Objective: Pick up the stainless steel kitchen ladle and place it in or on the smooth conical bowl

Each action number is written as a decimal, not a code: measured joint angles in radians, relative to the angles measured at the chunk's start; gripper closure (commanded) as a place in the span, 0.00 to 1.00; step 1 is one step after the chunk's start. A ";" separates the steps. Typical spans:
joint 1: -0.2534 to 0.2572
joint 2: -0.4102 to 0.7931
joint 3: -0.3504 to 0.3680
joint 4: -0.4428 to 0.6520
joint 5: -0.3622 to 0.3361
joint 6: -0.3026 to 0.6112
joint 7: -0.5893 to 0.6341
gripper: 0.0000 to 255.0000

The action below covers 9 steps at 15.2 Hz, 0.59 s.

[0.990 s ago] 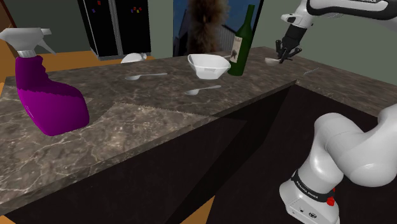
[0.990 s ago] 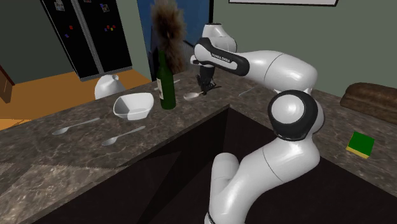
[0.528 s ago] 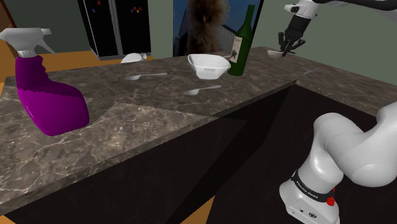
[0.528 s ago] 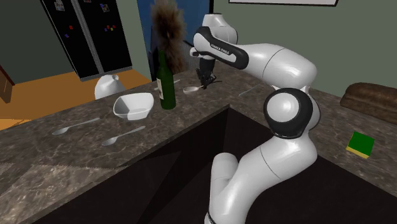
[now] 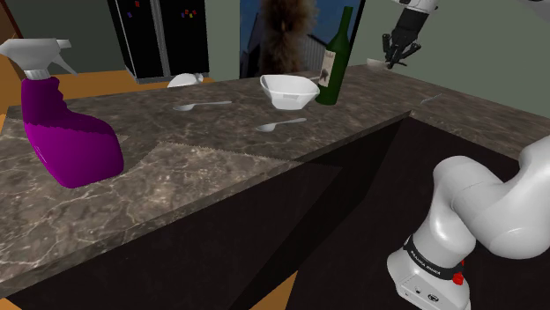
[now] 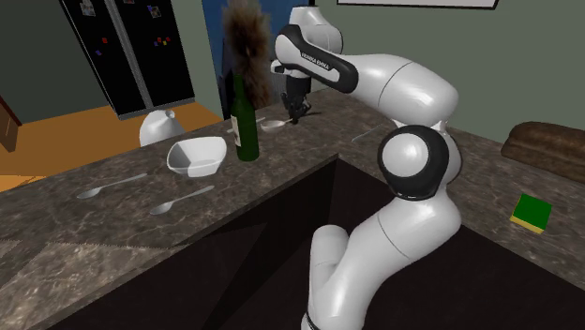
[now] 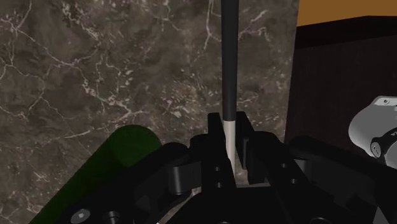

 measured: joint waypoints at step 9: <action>0.120 0.146 0.009 0.031 0.106 0.057 0.130 1.00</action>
